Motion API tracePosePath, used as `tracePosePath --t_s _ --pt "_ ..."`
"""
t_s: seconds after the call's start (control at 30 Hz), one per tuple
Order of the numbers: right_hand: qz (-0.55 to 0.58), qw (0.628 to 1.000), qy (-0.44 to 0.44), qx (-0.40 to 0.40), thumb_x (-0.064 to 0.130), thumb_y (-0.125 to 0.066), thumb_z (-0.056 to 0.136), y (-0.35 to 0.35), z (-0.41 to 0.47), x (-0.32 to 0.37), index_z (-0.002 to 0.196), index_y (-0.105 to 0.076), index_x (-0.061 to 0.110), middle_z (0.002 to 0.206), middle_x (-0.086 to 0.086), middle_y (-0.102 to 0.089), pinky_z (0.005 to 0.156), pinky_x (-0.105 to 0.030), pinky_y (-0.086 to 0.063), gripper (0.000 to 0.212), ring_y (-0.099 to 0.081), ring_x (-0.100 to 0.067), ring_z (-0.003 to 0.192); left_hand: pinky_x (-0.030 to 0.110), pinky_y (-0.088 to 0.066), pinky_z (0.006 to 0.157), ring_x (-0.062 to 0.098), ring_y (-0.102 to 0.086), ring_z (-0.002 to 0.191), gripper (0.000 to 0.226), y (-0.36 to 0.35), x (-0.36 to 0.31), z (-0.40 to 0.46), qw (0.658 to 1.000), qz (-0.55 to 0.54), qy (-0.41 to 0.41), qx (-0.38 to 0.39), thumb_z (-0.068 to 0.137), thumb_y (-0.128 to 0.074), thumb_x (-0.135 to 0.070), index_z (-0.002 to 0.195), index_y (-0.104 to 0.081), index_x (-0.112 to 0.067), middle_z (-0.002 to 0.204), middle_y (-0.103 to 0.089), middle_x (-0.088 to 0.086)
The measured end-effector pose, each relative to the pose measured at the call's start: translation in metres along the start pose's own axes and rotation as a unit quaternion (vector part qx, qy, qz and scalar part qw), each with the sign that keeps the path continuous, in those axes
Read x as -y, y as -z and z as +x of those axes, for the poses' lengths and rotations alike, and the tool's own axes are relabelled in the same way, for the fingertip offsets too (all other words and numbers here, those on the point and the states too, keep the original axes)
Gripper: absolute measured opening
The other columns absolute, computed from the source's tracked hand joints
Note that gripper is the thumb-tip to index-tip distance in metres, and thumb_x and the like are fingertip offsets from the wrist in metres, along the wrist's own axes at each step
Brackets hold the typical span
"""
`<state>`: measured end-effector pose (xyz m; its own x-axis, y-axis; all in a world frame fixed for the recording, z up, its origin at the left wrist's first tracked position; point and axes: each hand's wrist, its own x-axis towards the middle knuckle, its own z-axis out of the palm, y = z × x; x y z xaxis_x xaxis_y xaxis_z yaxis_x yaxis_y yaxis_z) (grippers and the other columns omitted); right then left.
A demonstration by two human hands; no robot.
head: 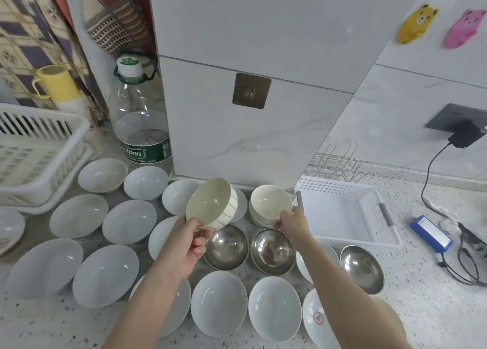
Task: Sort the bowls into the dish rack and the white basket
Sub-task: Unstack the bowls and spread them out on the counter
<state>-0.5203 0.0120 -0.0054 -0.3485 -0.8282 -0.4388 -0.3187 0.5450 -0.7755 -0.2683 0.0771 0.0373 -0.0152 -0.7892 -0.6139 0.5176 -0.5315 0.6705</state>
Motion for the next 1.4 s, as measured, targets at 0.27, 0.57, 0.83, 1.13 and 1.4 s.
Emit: tracePosePath --t_s 0.27,0.57,0.83,1.13,1.4 --pt "0.209 0.978 0.011 -0.016 0.001 -0.038 0.09 0.033 -0.046 -0.014 0.106 -0.052 0.005 0.06 -0.015 -0.063 0.036 -0.015 -0.035 0.022 -0.048 -0.006 0.036 0.013 -0.024 0.03 0.003 -0.032 0.035 0.014 -0.02 0.01 -0.02 1.0 -0.005 -0.007 0.023 0.094 -0.047 -0.005 0.092 -0.057 -0.015 0.053 -0.055 0.002" --pt "0.343 0.927 0.007 -0.153 0.001 -0.039 0.087 0.136 -0.092 -0.074 0.089 -0.052 0.01 0.054 -0.009 -0.063 0.043 -0.018 -0.036 0.017 -0.046 -0.007 0.038 0.013 -0.023 0.028 0.003 -0.032 0.031 0.012 -0.085 0.064 -0.032 0.999 0.006 0.045 0.031 0.094 -0.049 -0.005 0.089 -0.056 -0.013 0.049 -0.055 0.003" --pt "0.329 0.902 -0.015 -0.279 0.007 -0.041 0.085 0.216 -0.084 -0.139 0.103 -0.054 0.015 0.068 -0.015 -0.065 0.051 -0.025 -0.035 0.024 -0.048 -0.007 0.045 0.013 -0.024 0.028 0.002 -0.034 0.031 0.015 -0.14 0.133 -0.044 0.996 0.005 0.086 0.023 0.094 -0.048 -0.002 0.089 -0.055 -0.015 0.05 -0.058 0.004" --pt "0.201 0.952 -0.046 -0.228 0.011 -0.043 0.089 0.277 -0.047 -0.206 0.129 -0.049 0.012 0.07 -0.015 -0.064 0.055 -0.03 -0.041 0.04 -0.054 -0.016 0.057 0.014 -0.026 0.029 0.004 -0.034 0.034 0.012 -0.188 0.19 -0.056 0.998 0.002 0.068 0.018 0.094 -0.047 -0.003 0.095 -0.053 -0.013 0.053 -0.055 0.004" --pt "0.155 0.976 -0.04 -0.149 0.013 -0.045 0.09 0.281 -0.025 -0.219 0.12 -0.051 0.02 0.069 -0.011 -0.066 0.057 -0.031 -0.044 0.032 -0.058 -0.018 0.061 0.014 -0.025 0.03 0.005 -0.032 0.033 0.013 -0.205 0.213 -0.068 0.998 0.032 0.054 -0.015 0.093 -0.047 -0.002 0.093 -0.051 -0.015 0.053 -0.055 0.005"
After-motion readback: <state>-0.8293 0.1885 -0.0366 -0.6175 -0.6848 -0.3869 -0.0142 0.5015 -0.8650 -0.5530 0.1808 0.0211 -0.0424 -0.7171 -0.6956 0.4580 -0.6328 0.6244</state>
